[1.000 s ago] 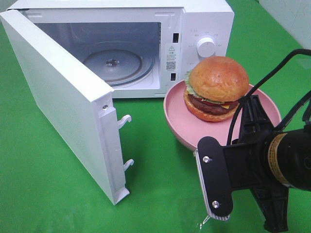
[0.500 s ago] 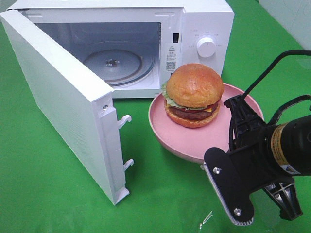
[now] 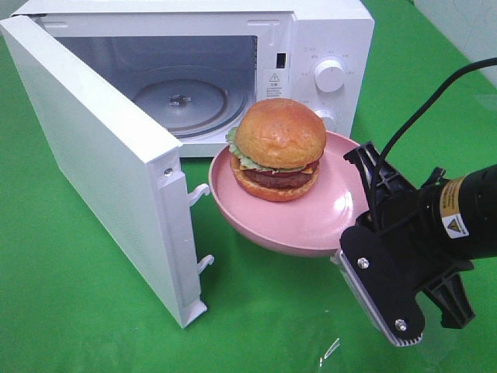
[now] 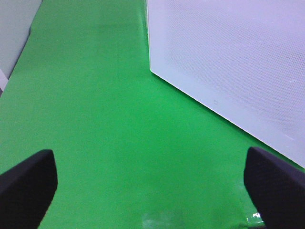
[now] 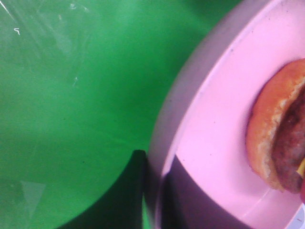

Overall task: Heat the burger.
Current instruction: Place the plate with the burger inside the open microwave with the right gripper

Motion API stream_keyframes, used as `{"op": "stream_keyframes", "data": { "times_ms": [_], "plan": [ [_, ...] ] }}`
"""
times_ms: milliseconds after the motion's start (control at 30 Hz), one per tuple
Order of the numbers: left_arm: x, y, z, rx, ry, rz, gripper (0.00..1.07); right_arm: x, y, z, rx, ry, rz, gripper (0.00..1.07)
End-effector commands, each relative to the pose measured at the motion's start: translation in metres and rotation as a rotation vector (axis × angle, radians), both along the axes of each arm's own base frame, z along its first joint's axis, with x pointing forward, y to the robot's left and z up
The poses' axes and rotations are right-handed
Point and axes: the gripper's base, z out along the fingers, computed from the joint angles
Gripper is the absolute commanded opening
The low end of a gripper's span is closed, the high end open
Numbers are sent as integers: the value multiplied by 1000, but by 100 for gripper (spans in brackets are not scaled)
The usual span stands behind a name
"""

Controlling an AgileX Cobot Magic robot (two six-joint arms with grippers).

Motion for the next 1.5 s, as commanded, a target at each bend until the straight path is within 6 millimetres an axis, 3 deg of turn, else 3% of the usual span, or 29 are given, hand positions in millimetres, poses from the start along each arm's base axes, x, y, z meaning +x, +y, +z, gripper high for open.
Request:
{"op": "stream_keyframes", "data": {
  "times_ms": [33,200,1200,1500],
  "plan": [
    [-2,0,-1,-4,-11,-9,100,7,0,9,63,-78,24,0],
    [-2,0,-1,-4,-11,-9,100,16,-6,13,77,-133,28,0],
    [-2,0,-1,-4,-11,-9,100,23,-2,22,34,-249,120,0],
    [-2,0,-1,-4,-11,-9,100,33,22,19,33,-229,172,0]
  ]
}}
